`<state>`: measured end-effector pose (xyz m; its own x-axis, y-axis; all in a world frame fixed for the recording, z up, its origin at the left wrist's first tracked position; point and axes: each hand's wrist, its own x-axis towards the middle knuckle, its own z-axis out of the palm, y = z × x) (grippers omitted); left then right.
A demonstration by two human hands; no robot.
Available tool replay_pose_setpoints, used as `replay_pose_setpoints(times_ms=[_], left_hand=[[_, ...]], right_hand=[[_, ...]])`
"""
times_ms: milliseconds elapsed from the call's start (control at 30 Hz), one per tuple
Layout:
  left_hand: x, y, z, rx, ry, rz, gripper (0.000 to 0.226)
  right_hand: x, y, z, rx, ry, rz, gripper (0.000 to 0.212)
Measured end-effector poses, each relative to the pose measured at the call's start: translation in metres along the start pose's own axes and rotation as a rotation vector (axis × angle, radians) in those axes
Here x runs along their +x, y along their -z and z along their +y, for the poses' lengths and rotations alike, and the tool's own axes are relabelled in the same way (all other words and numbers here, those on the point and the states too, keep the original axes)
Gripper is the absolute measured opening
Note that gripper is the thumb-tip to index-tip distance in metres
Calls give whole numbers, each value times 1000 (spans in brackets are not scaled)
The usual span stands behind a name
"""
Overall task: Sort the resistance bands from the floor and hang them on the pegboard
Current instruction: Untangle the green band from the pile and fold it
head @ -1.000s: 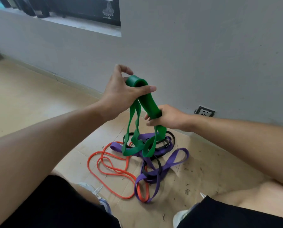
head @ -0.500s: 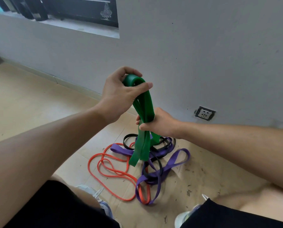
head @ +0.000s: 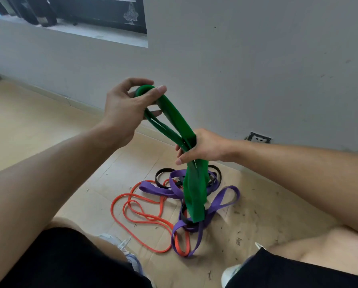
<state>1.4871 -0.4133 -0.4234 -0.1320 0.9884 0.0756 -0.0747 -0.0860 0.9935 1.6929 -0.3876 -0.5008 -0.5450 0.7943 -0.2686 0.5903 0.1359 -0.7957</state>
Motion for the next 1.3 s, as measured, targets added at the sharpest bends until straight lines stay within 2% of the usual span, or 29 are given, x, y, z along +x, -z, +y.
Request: replay_pose_setpoints(times_ms=[100, 167, 233, 300, 400, 467, 533, 633, 800, 967, 1100, 1167, 1300], left_hand=[[10, 16, -7, -21, 45, 15, 30], [14, 30, -14, 35, 78, 9, 24], [15, 46, -21, 225, 90, -47, 20], [14, 56, -28, 521, 100, -170, 26], [7, 47, -31, 800, 167, -416, 54], [0, 26, -34, 906, 171, -540, 93], [-6, 4, -41, 1035, 160, -633, 119], [-5, -14, -53, 1130, 181, -701, 127], [-2, -17, -52, 1143, 139, -623, 112], [-6, -16, -45, 1165, -26, -581, 93], [-8, -10, -44, 1261, -57, -579, 46], [-6, -7, -43, 1260, -47, -588, 32], [-3, -2, -43, 1249, -3, -573, 36]], right_hand=[[2, -2, 7, -82, -24, 31, 53], [0, 3, 11, -69, -50, 111, 62], [-5, 10, 10, -78, -41, 225, 59], [-8, 17, 7, -164, 0, 299, 53], [-10, 16, 2, -279, 72, 261, 43], [-11, 10, -1, -355, 106, 225, 40], [-11, 2, -5, -407, 130, 203, 39], [-11, -4, -10, -427, 173, 204, 49], [-13, -6, -10, -326, 132, 154, 55], [-9, -7, -6, -298, 59, 93, 58], [-4, -12, 4, -252, 23, 34, 55], [-4, -15, 7, -276, 11, -4, 51], [-4, -15, 6, -279, 26, 15, 40]])
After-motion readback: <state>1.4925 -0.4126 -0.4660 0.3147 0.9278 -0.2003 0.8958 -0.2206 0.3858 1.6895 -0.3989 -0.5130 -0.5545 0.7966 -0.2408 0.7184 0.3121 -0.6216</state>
